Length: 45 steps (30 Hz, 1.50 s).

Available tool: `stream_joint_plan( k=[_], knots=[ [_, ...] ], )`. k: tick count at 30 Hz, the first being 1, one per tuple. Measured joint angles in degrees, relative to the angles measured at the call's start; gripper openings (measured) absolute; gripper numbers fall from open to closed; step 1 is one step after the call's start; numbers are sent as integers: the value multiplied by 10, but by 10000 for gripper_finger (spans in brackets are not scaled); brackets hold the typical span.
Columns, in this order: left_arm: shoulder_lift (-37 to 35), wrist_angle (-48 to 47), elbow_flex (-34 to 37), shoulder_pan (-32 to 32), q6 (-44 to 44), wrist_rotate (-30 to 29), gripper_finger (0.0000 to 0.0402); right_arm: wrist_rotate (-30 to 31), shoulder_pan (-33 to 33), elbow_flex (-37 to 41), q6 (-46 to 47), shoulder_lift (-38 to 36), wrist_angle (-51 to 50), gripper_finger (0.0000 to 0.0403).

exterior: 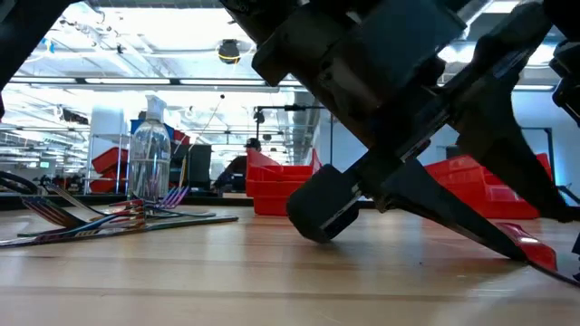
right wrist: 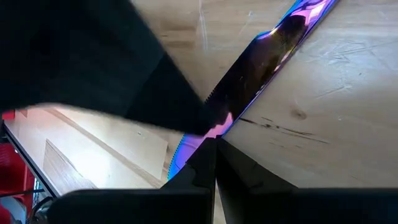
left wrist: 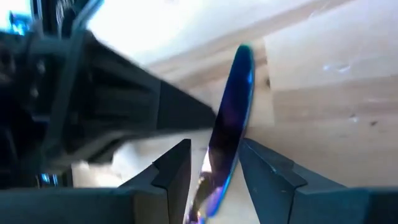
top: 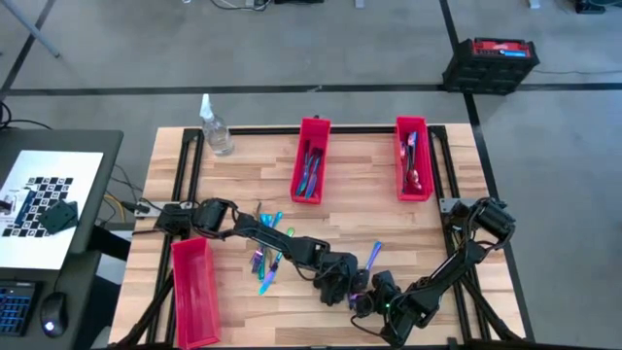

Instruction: Sort silverware

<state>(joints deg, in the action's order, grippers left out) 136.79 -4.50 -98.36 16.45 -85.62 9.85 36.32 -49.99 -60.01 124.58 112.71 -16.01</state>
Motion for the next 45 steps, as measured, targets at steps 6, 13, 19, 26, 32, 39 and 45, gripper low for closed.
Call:
stream_joint_plan(
  k=[6,13,19,26,32,39,45],
  knots=[
    [15,14,-4,-1,-35,37,127,0,2,1,-26,0,4,0],
    [6,3,-5,-2,15,-5,127,0,1,2,-47,-2,10,0],
    [-41,-26,-1,2,259,-119,127,18,-12,3,-99,-39,-19,0],
    [-139,-107,-4,-9,661,-146,127,35,2,1,-227,-97,-113,0],
    [-148,-137,15,-32,853,-128,127,-11,41,2,-280,-99,-243,0],
    [-146,-21,118,-31,934,-127,127,-86,48,12,-309,-100,-236,0],
    [-147,154,209,-25,999,-126,127,-93,68,73,-299,-101,-181,0]
  ],
)
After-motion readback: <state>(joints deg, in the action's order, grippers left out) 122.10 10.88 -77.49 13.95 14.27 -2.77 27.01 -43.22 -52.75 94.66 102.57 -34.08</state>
